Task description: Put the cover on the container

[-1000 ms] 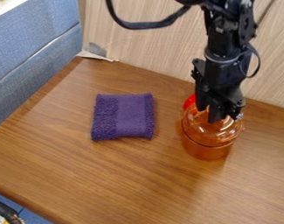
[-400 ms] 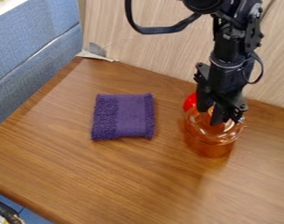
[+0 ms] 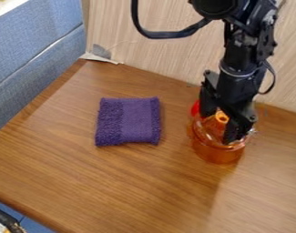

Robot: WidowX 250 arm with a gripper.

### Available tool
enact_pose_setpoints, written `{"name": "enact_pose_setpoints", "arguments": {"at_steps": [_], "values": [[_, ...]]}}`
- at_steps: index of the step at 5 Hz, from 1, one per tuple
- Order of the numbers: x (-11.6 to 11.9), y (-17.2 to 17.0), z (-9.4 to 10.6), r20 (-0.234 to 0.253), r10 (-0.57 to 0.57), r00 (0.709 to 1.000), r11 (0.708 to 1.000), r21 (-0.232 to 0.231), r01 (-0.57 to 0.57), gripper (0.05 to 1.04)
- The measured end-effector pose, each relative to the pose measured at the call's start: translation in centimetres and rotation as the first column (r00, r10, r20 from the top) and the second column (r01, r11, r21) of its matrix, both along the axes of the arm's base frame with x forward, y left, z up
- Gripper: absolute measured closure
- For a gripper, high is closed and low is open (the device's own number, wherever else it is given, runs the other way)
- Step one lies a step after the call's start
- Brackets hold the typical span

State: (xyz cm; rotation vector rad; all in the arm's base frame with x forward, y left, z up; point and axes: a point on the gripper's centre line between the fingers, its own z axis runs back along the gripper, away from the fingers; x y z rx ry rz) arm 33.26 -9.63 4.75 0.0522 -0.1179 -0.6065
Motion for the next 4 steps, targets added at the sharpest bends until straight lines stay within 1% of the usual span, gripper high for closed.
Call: {"name": "enact_pose_setpoints", "arguments": {"at_steps": [1, 2, 3, 4], "values": [[-0.3, -0.2, 2.9, 0.062, 0.032, 0.998, 0.998, -0.062, -0.029, 0.083], [-1.3, 0.8, 6.2, 0.129, 0.070, 0.989, 0.994, -0.092, -0.059, 0.083], [-3.1, 2.2, 8.1, 0.178, 0.085, 0.980, 0.991, -0.116, -0.065, 0.083], [-3.1, 2.4, 8.3, 0.182, 0.093, 0.979, 0.990, -0.123, -0.071, 0.083]]}}
